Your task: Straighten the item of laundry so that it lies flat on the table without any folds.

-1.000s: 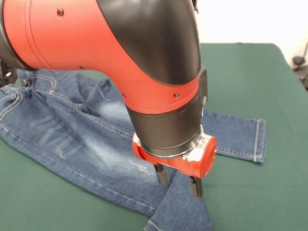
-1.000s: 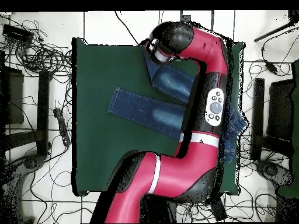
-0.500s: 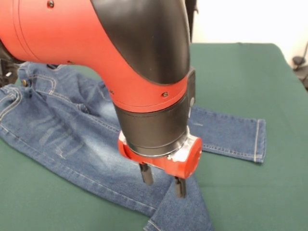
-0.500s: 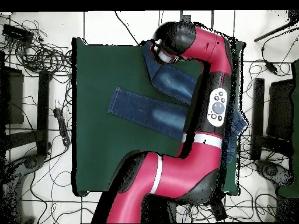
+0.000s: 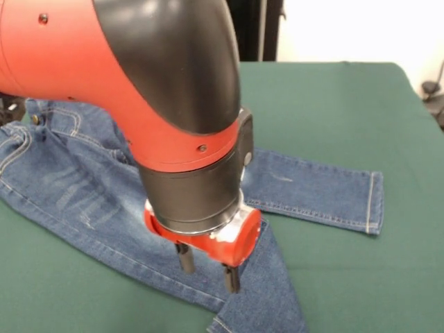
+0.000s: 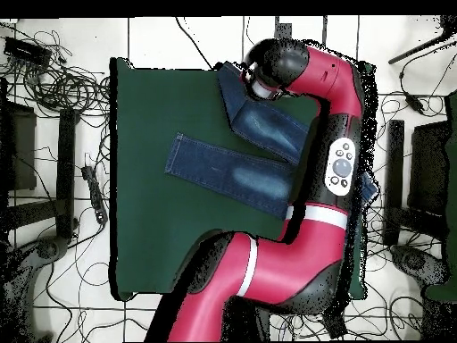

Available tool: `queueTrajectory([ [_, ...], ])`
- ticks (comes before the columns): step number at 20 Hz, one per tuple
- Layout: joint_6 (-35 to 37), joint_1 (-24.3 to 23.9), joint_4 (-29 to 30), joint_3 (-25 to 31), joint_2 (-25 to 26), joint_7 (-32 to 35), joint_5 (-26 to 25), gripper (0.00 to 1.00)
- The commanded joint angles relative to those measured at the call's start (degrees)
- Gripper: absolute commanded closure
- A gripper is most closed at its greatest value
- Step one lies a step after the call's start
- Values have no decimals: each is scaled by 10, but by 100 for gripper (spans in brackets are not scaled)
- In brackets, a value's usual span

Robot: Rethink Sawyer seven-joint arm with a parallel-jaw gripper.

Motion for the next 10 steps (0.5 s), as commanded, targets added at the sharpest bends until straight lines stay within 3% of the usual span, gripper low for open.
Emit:
queueTrajectory([
  [1,-43,4,131,35,18,-76,-9,0],
  [10,-24,8,167,80,1,30,65,0],
])
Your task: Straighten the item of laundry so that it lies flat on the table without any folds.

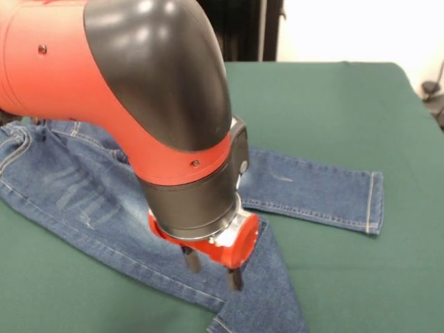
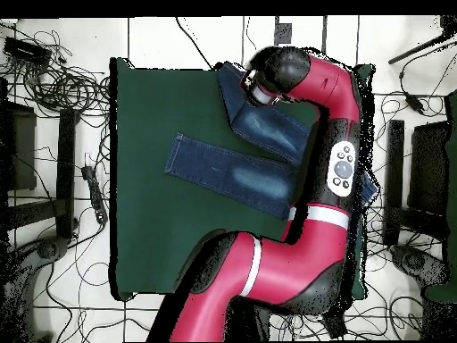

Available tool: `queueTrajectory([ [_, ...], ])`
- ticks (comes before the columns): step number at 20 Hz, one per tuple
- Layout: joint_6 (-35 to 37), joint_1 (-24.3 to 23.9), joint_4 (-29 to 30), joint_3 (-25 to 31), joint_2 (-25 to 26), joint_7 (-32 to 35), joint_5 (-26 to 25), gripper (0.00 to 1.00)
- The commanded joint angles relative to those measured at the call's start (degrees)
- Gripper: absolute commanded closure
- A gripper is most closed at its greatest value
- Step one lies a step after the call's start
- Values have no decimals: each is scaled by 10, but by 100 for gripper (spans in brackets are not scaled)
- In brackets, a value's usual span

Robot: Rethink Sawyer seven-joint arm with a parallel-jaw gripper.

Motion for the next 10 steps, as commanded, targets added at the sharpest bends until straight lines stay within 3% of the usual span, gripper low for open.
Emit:
queueTrajectory([
  [1,-14,15,134,80,-1,38,53,0],
  [5,-6,20,145,90,-8,91,92,0],
  [10,5,27,125,82,2,81,107,0],
])
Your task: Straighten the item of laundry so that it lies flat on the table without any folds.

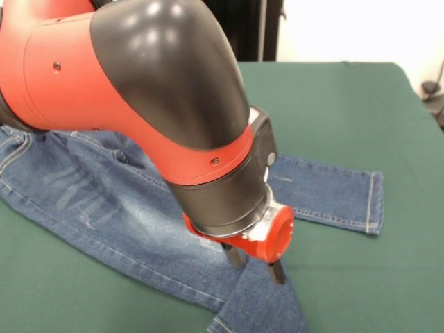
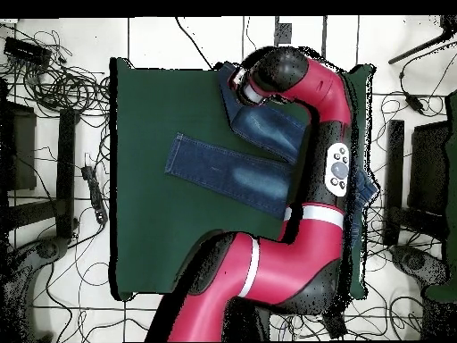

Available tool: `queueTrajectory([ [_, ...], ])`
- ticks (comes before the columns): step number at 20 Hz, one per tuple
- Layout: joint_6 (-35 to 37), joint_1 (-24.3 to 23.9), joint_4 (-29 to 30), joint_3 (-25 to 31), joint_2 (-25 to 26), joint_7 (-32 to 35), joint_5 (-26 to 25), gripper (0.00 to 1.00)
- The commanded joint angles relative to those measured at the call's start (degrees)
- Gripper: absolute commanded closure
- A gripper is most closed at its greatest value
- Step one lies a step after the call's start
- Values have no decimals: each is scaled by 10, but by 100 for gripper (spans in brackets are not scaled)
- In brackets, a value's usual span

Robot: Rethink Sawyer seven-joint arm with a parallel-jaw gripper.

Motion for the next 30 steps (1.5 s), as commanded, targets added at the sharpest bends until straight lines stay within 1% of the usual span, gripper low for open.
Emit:
queueTrajectory([
  [1,5,23,91,64,9,74,35,0],
  [6,-22,21,99,48,12,2,17,0],
  [10,-17,23,84,23,12,-19,-13,0],
  [15,-32,27,90,11,7,-41,-38,0],
  [17,-36,28,91,5,6,-44,-50,0],
  [23,-70,27,102,10,8,-54,-78,0],
  [26,-74,26,97,14,12,-54,-88,0],
  [28,-80,23,101,24,14,-51,-84,0],
  [30,-86,19,114,40,12,-33,-68,0],
])
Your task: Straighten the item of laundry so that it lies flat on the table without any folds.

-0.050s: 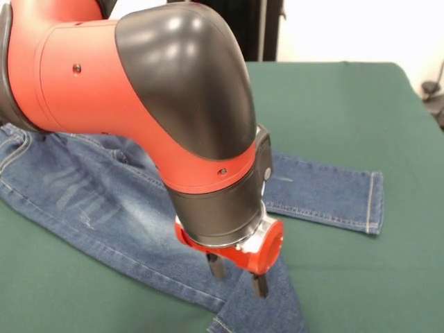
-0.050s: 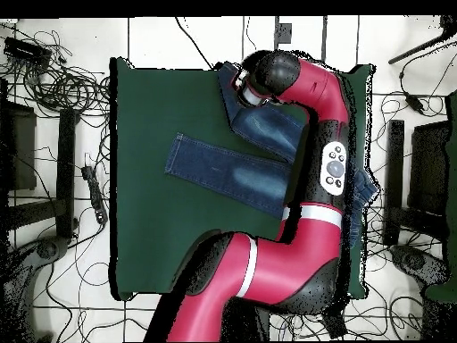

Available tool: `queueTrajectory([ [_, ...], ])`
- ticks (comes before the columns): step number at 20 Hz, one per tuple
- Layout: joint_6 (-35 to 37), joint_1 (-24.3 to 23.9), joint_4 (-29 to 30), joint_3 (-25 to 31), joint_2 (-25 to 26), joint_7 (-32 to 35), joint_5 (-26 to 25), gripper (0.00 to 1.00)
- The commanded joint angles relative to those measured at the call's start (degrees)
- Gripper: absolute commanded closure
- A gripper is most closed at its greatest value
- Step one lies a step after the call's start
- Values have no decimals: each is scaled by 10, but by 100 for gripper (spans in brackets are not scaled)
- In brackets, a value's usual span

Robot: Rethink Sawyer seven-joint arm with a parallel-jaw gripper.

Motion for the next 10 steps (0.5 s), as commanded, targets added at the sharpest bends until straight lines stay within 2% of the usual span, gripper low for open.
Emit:
queueTrajectory([
  [1,-44,14,117,50,12,-22,2,0],
  [5,-43,12,119,67,14,-10,22,0],
  [10,-48,11,139,90,6,41,66,0],
])
